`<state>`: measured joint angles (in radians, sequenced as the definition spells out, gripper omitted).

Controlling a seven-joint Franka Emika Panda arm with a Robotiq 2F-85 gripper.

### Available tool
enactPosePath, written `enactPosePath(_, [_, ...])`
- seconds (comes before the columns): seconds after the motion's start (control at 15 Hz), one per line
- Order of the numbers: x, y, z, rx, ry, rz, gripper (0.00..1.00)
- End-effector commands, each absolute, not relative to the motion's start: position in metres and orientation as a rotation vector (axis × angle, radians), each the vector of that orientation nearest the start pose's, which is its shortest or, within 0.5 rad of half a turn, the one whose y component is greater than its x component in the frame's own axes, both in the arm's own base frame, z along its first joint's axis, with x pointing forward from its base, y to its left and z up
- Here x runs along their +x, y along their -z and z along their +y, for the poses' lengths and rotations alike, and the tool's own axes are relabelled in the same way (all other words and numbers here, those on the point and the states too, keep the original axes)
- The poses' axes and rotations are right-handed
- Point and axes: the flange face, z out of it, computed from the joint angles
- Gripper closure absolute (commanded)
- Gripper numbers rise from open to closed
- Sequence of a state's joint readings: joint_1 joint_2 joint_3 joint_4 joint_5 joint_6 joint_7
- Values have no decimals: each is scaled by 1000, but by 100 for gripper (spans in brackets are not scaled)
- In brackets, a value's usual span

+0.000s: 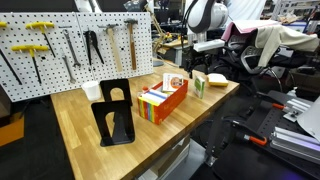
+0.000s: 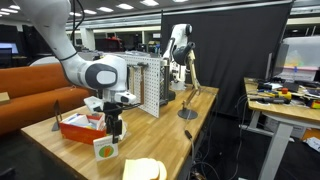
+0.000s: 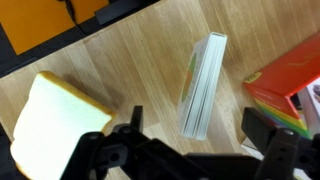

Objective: Take the book closest to you and put it in the box

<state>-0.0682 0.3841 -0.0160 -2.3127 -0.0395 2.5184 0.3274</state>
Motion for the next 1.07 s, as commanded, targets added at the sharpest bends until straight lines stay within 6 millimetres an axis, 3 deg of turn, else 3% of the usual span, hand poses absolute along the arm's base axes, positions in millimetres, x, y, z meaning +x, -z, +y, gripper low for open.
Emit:
enactPosePath(0.0, [507, -150, -46, -3094, -353, 607, 0])
enactPosePath(0.4, [504, -137, -51, -3058, -445, 654, 0])
enactPosePath(0.53, [499, -134, -51, -3056, -480, 651, 26])
enactPosePath(1.0, [496, -133, -51, -3057, -511, 646, 77])
